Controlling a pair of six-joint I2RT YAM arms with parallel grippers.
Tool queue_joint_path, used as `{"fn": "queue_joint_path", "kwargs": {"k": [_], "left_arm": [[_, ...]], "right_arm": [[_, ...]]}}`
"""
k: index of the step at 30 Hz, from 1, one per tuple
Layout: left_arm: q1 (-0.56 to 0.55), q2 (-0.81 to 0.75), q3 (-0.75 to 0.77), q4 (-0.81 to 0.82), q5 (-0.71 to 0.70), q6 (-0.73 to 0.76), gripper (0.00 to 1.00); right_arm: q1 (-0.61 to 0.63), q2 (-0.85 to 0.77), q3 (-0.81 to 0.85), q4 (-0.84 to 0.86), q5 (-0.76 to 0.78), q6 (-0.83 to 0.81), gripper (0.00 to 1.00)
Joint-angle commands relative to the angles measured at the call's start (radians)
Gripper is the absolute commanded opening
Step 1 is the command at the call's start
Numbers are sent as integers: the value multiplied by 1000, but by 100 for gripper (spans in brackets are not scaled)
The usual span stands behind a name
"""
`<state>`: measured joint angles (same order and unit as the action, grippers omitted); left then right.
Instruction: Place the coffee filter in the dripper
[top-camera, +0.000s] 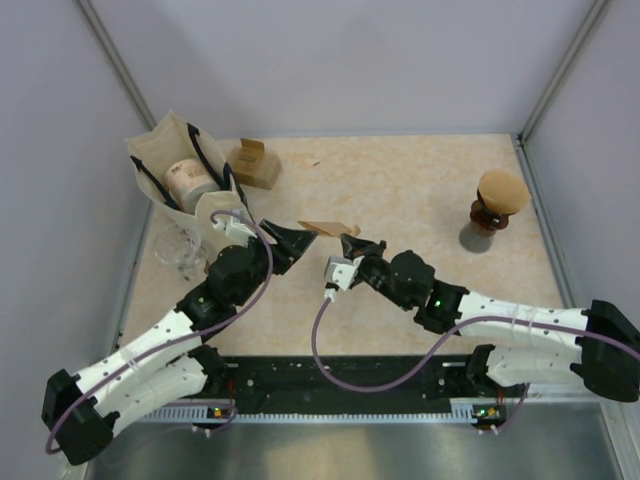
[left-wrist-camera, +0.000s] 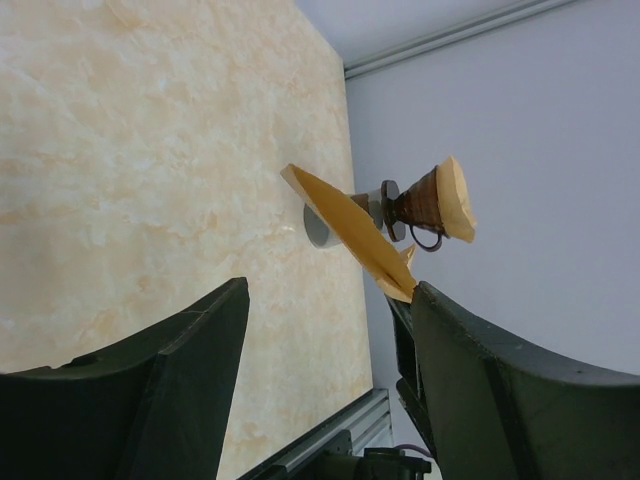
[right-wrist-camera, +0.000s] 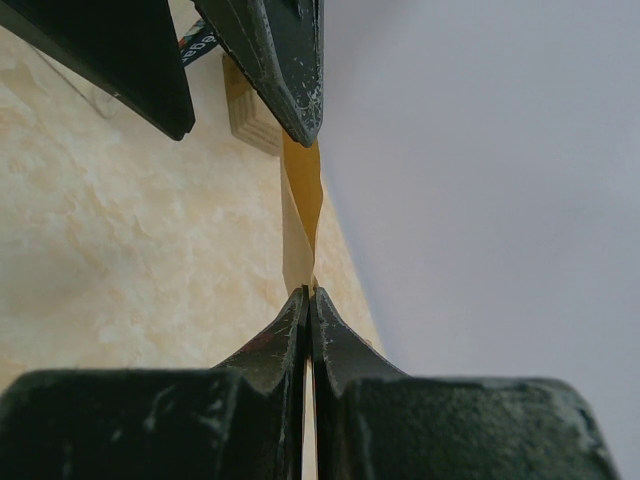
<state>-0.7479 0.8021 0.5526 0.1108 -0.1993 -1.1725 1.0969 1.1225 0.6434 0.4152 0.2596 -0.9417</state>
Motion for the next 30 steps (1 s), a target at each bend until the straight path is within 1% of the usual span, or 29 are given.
{"fn": "queue_joint_path", "kwargs": {"k": [1,11,21,26,30], "left_arm": [[-1,-14,23,24,-8,-4,71],[-1,34,26,41,8,-13,70],[-1,25,36,29,-5,-9,70],[-1,43,55,1,-5,-19,67],[-1,68,56,9,8,-36,66]], "right_arm": [[4,2,35,22,-13,-2,0],[4,-13,32,14,-40,6,0],[3,-10,30,2,-53,0,0],[4,-15,15,46,-56,-14,0],[6,-23,9,46,-65,-22,0]]}}
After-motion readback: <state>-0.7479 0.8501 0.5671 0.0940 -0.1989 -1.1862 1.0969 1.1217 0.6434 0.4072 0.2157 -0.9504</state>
